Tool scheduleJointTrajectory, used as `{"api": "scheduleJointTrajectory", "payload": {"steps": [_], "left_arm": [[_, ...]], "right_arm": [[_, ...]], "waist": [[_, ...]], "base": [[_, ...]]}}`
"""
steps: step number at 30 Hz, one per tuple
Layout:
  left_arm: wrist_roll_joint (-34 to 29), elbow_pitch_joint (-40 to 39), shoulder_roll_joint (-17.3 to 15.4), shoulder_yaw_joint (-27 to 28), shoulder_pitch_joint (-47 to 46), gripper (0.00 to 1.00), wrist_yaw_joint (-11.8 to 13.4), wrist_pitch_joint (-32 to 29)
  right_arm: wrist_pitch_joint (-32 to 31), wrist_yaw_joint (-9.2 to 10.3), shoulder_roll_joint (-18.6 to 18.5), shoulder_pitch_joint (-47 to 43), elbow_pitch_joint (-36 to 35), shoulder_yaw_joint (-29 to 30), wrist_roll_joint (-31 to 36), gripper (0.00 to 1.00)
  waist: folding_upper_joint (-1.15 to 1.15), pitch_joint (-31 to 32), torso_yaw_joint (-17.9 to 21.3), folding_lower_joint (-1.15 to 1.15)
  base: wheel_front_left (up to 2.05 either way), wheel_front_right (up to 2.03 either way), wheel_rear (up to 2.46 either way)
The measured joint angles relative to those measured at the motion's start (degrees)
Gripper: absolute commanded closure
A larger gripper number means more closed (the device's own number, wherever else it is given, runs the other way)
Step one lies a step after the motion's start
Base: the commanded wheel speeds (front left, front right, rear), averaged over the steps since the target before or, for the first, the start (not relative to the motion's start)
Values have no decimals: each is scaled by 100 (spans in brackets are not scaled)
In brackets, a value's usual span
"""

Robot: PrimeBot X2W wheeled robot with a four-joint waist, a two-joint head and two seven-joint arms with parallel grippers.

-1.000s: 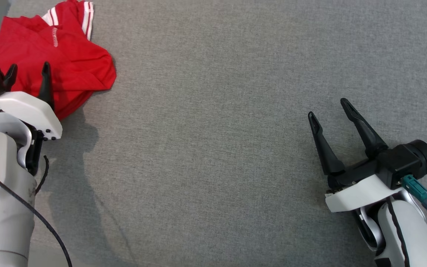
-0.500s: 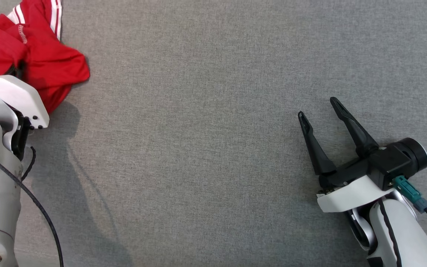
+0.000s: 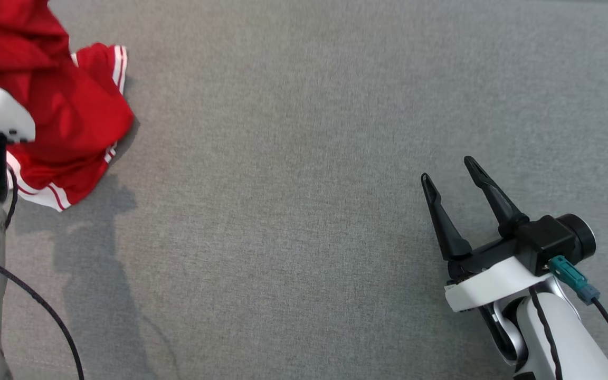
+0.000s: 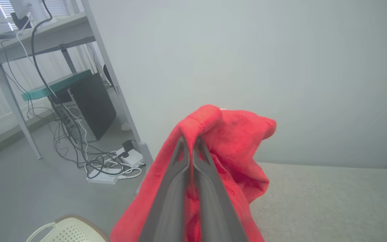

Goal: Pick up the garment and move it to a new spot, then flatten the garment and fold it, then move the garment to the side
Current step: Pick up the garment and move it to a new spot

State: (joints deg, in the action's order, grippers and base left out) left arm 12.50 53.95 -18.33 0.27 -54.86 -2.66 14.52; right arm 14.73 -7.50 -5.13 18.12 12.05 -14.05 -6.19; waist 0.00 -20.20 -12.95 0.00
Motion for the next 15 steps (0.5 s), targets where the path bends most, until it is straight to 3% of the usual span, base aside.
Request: {"api": "scheduleJointTrajectory", "payload": {"steps": [6, 15], "left_arm": [[8, -1329, 310, -100, 18, 100, -38, 40], [180, -2658, 1157, -486, 227, 100, -2, -245]], "right_arm": [[19, 0, 86, -38, 33, 200, -58, 0], [26, 0, 136, -59, -133, 510, -90, 0]], "waist": [[0, 468, 108, 0], [0, 716, 670, 0]], "base": [[0, 0, 0], [0, 0, 0]]}}
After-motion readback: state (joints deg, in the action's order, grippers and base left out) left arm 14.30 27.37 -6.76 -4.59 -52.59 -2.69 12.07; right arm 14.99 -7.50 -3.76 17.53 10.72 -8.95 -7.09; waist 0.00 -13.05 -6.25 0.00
